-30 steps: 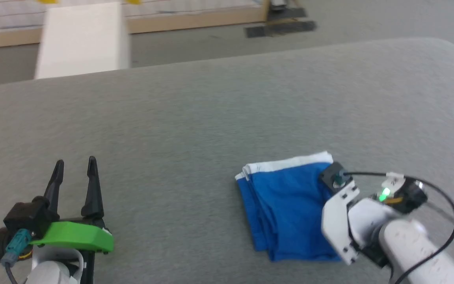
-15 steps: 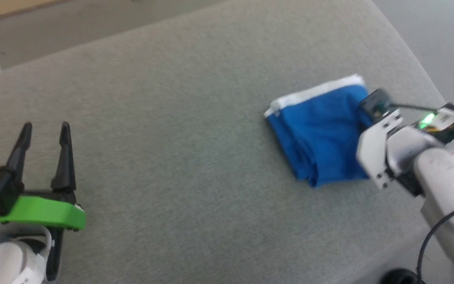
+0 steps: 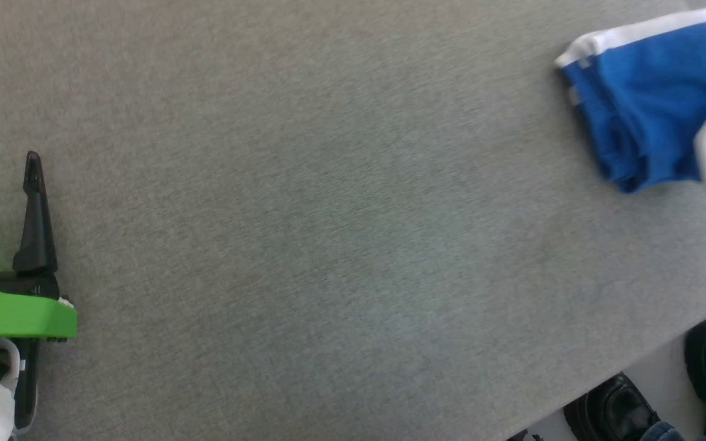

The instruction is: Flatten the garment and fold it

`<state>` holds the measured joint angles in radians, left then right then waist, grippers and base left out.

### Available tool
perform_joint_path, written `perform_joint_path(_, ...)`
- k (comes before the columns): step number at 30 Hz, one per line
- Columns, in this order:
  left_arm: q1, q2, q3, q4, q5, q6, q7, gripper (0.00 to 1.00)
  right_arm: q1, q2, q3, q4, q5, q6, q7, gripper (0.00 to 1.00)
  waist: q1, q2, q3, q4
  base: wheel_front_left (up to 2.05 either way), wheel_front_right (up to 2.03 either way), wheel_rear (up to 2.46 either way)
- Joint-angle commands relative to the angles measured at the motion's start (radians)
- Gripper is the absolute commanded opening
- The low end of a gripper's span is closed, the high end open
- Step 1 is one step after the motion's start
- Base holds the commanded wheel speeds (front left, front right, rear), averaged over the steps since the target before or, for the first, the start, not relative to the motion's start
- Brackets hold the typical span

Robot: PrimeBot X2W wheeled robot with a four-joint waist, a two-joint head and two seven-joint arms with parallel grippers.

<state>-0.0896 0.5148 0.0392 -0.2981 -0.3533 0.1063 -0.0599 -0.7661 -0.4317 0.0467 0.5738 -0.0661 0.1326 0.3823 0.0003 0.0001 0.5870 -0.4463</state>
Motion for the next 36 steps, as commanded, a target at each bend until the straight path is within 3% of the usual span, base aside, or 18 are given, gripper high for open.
perform_joint_path(1,0.01,0.013,0.005,-0.006,-0.002,0.005,0.002,1.0,-0.018,0.009,-0.036,0.006,-0.022,-0.002,-0.015,0.0,-0.0003,-0.0001,0.054,0.043,0.0,0.0,0.0)
perform_joint_path(2,0.011,0.014,0.006,-0.009,-0.003,0.005,0.003,1.0,-0.018,0.015,-0.064,0.008,-0.037,-0.002,-0.019,0.0,-0.0003,-0.0001,0.057,0.046,0.0,0.0,0.0)
perform_joint_path(4,0.014,0.014,0.007,-0.01,-0.006,0.006,0.001,1.0,-0.015,0.035,-0.124,0.015,-0.074,-0.002,-0.022,0.57,-0.0003,-0.0001,0.057,0.053,0.0,0.0,0.0)
perform_joint_path(5,0.015,0.014,0.007,-0.01,-0.007,0.006,0.001,1.0,-0.014,0.042,-0.148,0.016,-0.089,-0.002,-0.023,1.0,-0.0003,-0.0001,0.056,0.056,0.0,0.0,0.0)
perform_joint_path(11,0.022,0.007,-0.001,0.011,-0.013,0.005,-0.011,1.0,-0.011,0.071,-0.278,0.006,-0.139,-0.002,-0.051,1.0,-0.0003,-0.0001,0.027,0.067,0.0,0.0,0.0)
perform_joint_path(16,0.019,-0.012,-0.022,0.038,-0.015,0.005,-0.03,1.0,-0.016,0.096,-0.319,-0.052,-0.105,-0.002,-0.132,1.0,-0.0003,-0.0001,-0.021,0.085,0.0,0.0,0.0)
perform_joint_path(25,0.018,-0.068,-0.06,0.118,-0.021,0.012,-0.093,1.0,0.007,0.203,-0.26,-0.274,0.09,-0.002,-0.292,1.0,-0.0003,-0.0001,-0.157,0.129,0.0,0.0,0.0)
perform_joint_path(32,0.009,-0.124,-0.091,0.184,-0.026,0.018,-0.144,1.0,0.097,0.322,-0.194,-0.509,0.201,-0.002,-0.398,1.0,-0.0003,-0.0001,-0.276,0.217,0.0,0.0,0.0)
perform_joint_path(36,-0.001,-0.146,-0.1,0.215,-0.027,0.02,-0.164,1.0,0.162,0.365,-0.161,-0.575,0.237,-0.002,-0.435,1.0,-0.0003,-0.0001,-0.331,0.276,0.0,0.0,0.0)
